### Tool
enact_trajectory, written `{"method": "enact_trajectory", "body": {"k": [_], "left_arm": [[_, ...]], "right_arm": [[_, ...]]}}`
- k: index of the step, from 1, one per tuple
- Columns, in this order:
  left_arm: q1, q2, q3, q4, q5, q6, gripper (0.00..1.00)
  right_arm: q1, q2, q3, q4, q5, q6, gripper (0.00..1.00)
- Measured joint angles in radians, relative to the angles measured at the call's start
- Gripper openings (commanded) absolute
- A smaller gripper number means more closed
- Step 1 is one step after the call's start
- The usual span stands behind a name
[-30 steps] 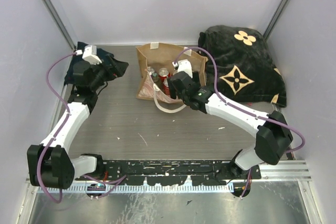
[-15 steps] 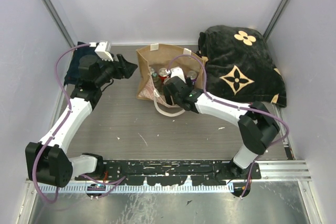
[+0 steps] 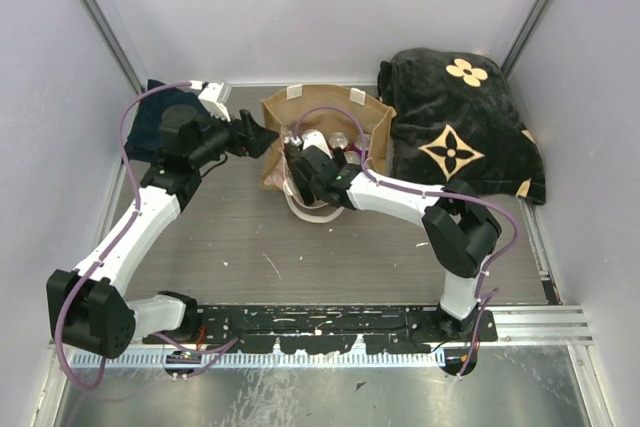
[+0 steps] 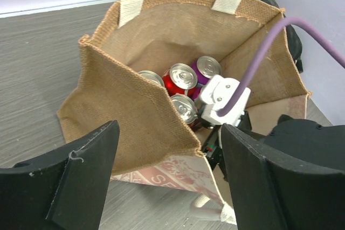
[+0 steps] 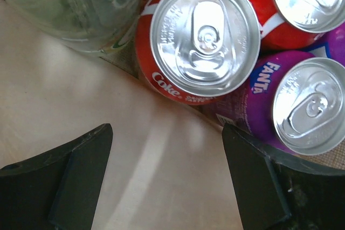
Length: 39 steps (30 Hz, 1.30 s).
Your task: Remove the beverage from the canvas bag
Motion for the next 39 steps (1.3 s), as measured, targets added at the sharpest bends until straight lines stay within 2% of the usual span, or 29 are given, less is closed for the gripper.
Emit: {"method": "enact_trajectory", "body": {"k": [11, 16, 19, 24, 27, 28, 34, 39], "left_arm": [[-0.071, 0.002, 0.002, -0.028, -0.031, 0.068, 0.83], [-0.121, 0.026, 0.000, -0.074, -0.079, 0.139, 0.78], [-0.134, 0.030, -0.018, -0.089, -0.120, 0.167, 0.67], [-0.136, 0.030, -0.065, -0.097, -0.195, 0.196, 0.26], [-0.142, 0.027, -0.086, -0.095, -0.221, 0.209, 0.04], [-0.145, 0.024, -0.092, -0.092, -0.223, 0.212, 0.00], [-0.146, 0.005, -0.113, -0.089, -0.229, 0.206, 0.00], [-0.146, -0.007, -0.126, -0.089, -0.230, 0.192, 0.00]], "right_arm": [[0.015, 0.048, 0.050, -0.005, 0.006, -0.011, 0.89], [0.019, 0.048, 0.050, -0.005, 0.013, -0.007, 0.89], [0.022, 0.048, 0.050, -0.005, 0.021, -0.003, 0.89], [0.024, 0.047, 0.050, -0.005, 0.036, 0.012, 0.89], [0.027, 0.047, 0.050, -0.004, 0.052, 0.021, 0.89], [0.028, 0.047, 0.050, -0.005, 0.058, 0.024, 0.89], [0.042, 0.025, 0.049, -0.008, 0.095, 0.044, 0.90], [0.049, -0.053, 0.048, -0.002, 0.119, 0.049, 0.98]]}}
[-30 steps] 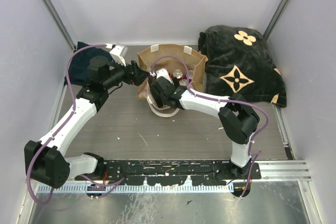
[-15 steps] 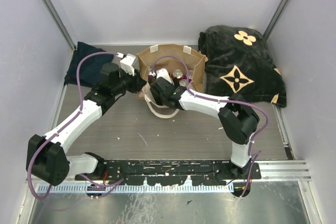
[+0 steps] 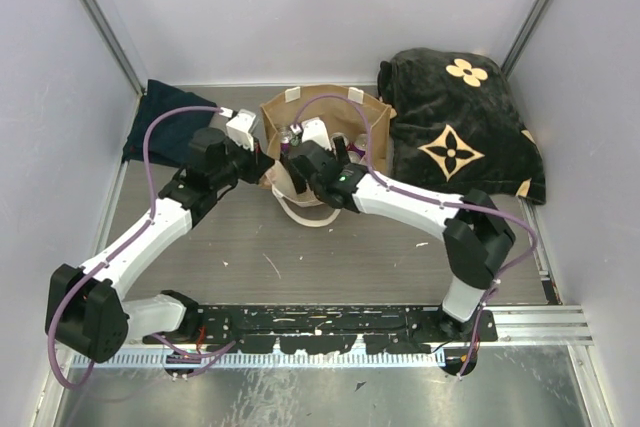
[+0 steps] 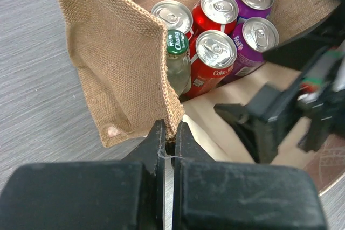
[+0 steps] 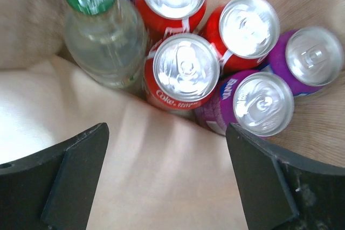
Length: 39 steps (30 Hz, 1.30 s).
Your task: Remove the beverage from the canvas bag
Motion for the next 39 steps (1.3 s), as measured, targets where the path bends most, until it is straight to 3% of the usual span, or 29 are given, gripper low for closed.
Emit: {"method": "enact_trajectory", "body": {"k": [11, 22, 39], "left_arm": [[-0.003, -0.041, -0.066, 0.008, -0.022, -0.022, 0.00], [-0.116, 0.012, -0.077, 0.027, -0.094, -0.023, 0.00], [-0.151, 0.045, -0.072, 0.029, -0.156, -0.014, 0.00]], "right_arm": [[-0.011, -0.213, -0.048, 0.173, 0.013, -0.007, 1.00], [-0.076, -0.204, -0.126, 0.247, -0.085, 0.044, 0.97], [-0.177, -0.203, -0.247, 0.196, -0.163, 0.213, 0.96]]}}
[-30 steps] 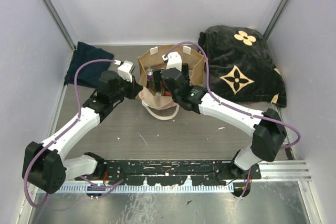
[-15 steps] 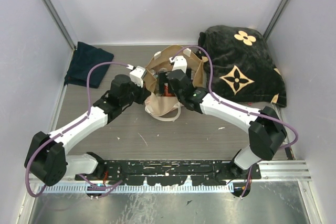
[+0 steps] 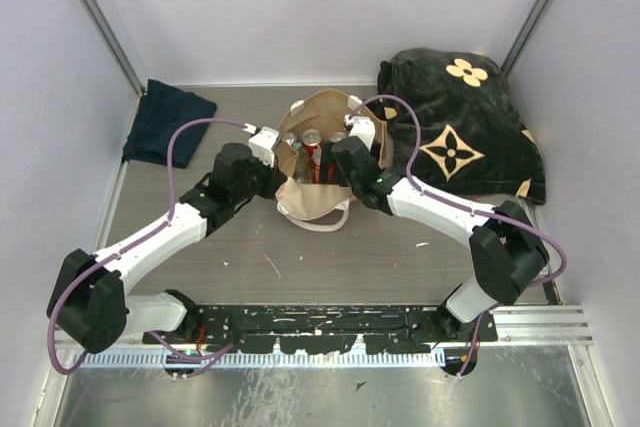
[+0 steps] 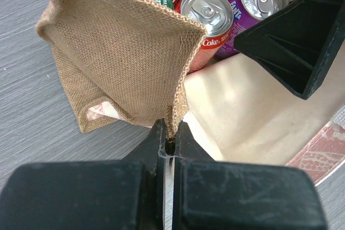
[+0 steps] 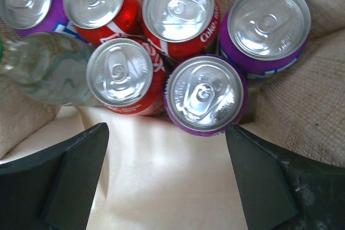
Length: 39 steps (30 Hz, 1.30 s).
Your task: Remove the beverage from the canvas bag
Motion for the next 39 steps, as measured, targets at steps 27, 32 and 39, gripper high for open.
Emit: {"method": "enact_trajectory", "body": {"k": [27, 32, 39], "left_arm": [[0.000, 0.002, 0.025, -0.084, -0.043, 0.041, 0.00], [0.000, 0.005, 0.034, -0.096, -0.043, 0.048, 0.00], [0.000, 0.015, 0.051, -0.112, -0.043, 0.057, 0.00]], "right_arm": [[-0.097, 0.124, 0.153, -0.190, 0.099, 0.115, 0.86], [-0.101, 0.159, 0.183, -0.210, 0.092, 0.114, 0.78], [-0.105, 0.193, 0.222, -0.233, 0.083, 0.113, 0.75]]}}
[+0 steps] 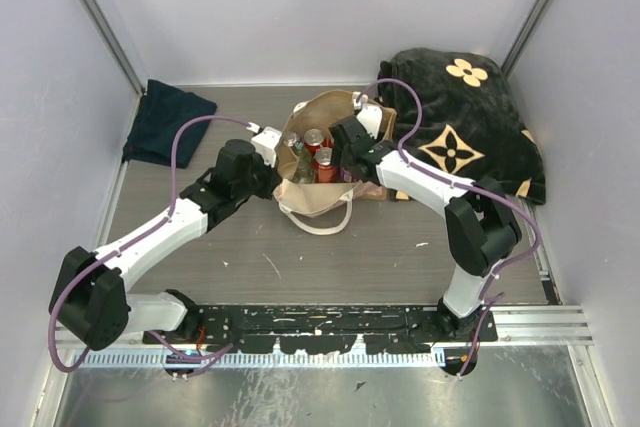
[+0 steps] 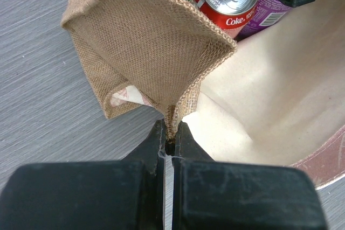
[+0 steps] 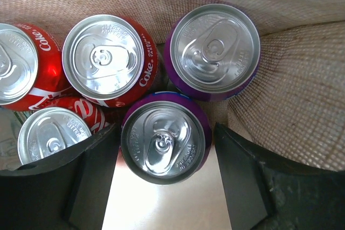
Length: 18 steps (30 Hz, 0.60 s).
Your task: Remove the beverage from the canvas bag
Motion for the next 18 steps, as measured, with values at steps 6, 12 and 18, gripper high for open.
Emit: {"method": "enact_trajectory", "body": {"k": [6, 12, 18], "left_arm": [[0.000, 0.006, 0.014, -0.010, -0.002, 0.014, 0.00], [0.000, 0.009, 0.017, -0.010, -0.002, 0.018, 0.00], [0.000, 0.015, 0.020, -0.007, -0.001, 0.019, 0.00]], "right_arm": [[-0.007, 0.053, 0.033, -0.022, -0.010, 0.001, 0.77], [-0.005, 0.104, 0.047, -0.045, -0.018, -0.002, 0.29], [-0.006, 0.102, 0.047, -0.046, -0.014, -0.003, 0.01]]}}
